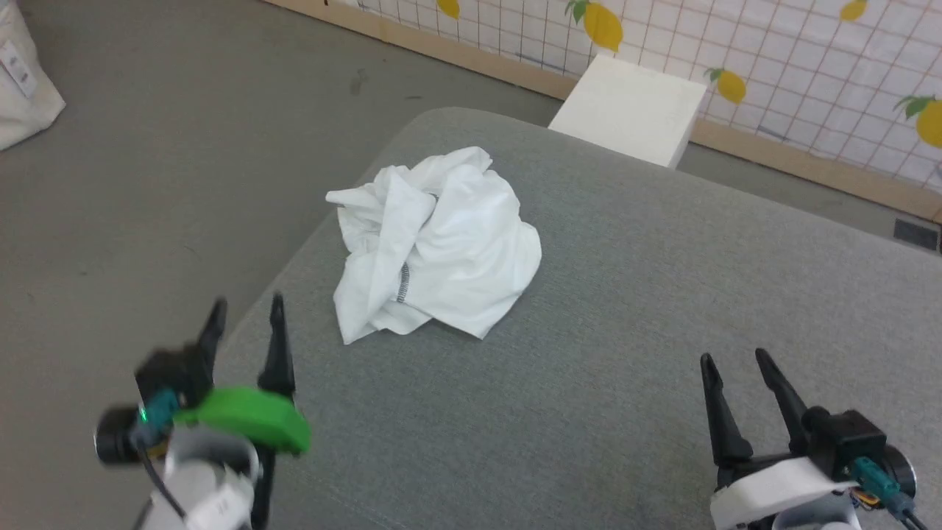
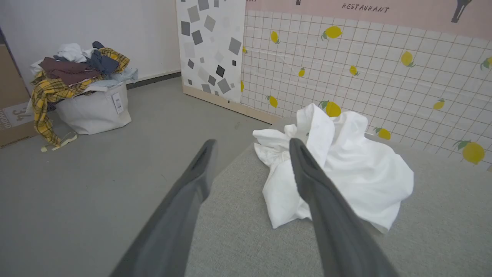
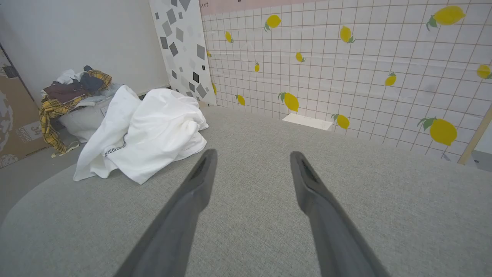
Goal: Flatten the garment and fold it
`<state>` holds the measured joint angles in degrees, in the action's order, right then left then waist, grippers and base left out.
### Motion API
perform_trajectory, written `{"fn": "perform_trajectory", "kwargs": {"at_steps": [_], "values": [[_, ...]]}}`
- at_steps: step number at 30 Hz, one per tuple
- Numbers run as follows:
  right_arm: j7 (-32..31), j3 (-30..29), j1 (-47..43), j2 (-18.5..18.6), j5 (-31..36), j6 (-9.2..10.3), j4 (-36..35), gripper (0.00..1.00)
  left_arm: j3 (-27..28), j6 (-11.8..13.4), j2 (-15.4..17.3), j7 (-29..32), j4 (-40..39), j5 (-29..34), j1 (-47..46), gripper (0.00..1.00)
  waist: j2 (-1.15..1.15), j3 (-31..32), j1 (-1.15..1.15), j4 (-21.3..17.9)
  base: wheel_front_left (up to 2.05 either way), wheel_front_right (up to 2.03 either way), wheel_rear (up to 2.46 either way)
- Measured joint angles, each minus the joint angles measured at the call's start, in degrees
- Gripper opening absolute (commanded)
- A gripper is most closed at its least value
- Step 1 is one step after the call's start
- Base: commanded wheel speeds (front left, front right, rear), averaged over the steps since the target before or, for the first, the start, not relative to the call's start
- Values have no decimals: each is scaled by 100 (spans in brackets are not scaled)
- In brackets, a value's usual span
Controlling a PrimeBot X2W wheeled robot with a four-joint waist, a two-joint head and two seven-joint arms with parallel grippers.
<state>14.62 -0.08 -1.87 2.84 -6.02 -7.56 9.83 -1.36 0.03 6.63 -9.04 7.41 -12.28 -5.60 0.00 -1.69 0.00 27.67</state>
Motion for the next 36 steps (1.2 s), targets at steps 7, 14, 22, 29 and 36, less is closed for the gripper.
{"fn": "perform_trajectory", "kwargs": {"at_steps": [7,14,22,29,36], "values": [[-212,-192,311,-1,313,0,-352,100,-15,-497,486,1274,700,-483,-1816,100,0,-409,0,-302,0,0,0],[-403,-382,419,-1,521,0,-655,100,-214,-604,728,2916,2005,-838,-2942,100,0,-937,0,-770,0,0,0],[-435,-425,477,0,548,0,-846,100,-337,-322,719,3830,2989,-846,-3148,100,0,-1566,1,-1275,0,0,0],[-433,-304,543,0,547,0,-809,100,-392,-291,657,3190,3132,-801,-3156,0,0,-1857,1,-1487,0,0,0],[-346,-101,592,-1,417,0,-564,100,-546,-467,737,2223,2867,-686,-3427,0,0,-1592,1,-1460,0,0,0]]}}
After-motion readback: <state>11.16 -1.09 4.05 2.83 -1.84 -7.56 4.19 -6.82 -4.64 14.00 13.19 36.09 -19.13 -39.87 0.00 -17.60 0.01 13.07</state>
